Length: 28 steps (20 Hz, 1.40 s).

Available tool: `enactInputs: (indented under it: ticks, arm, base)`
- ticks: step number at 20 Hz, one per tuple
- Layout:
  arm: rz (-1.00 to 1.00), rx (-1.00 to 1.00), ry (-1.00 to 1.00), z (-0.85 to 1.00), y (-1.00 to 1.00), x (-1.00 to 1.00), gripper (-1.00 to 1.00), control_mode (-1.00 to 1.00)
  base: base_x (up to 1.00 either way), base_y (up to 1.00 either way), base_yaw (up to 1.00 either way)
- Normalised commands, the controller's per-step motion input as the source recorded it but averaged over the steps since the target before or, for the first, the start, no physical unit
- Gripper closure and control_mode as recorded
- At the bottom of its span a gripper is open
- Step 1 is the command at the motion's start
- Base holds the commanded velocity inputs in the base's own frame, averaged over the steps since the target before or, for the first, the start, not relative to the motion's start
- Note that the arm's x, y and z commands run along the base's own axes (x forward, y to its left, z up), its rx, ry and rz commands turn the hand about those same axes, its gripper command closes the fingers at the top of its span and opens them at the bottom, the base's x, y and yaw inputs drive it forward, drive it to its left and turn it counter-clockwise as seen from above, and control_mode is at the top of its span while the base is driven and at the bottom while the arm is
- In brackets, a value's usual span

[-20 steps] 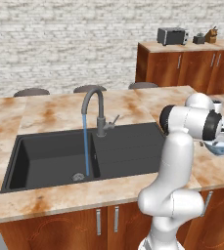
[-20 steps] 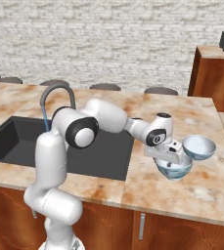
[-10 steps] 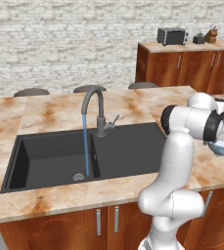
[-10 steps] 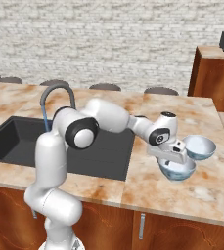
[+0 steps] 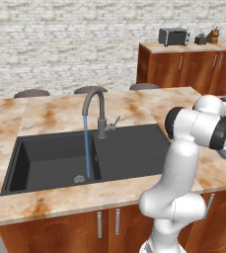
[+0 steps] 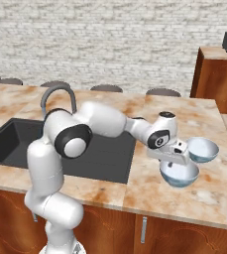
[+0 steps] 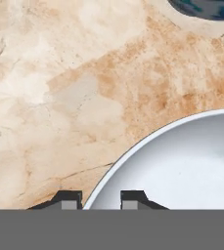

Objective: Rinse each bowl for a few seconds and place them down in the sink or on the counter.

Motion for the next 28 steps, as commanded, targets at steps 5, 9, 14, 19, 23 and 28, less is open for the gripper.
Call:
enactInputs:
  ticks: [5,9,14,19,23,28]
  arm:
    - [0.11,-0.1,-0.04,0.36,0.21,-0.2,1.0,-1.0]
    - [0.13,-0.09,0.0,0.36,0.27,-0.17,1.0,-1.0]
    - [0.15,-0.08,0.0,0.34,0.25,-0.13,1.0,-1.0]
    - [0.15,-0.07,0.0,0.31,0.25,-0.11,1.0,-1.0]
    - [0.17,-0.05,0.03,0.24,0.31,-0.07,1.0,-1.0]
    - [0.17,-0.04,0.03,0.27,0.31,-0.05,1.0,-1.0]
  base:
    - [0.0,0.0,0.0]
    - [0.0,0.0,0.0]
    - [0.0,0.0,0.0]
    - [0.0,0.0,0.0]
    - [0.0,0.0,0.0]
    - [0.0,0.0,0.0]
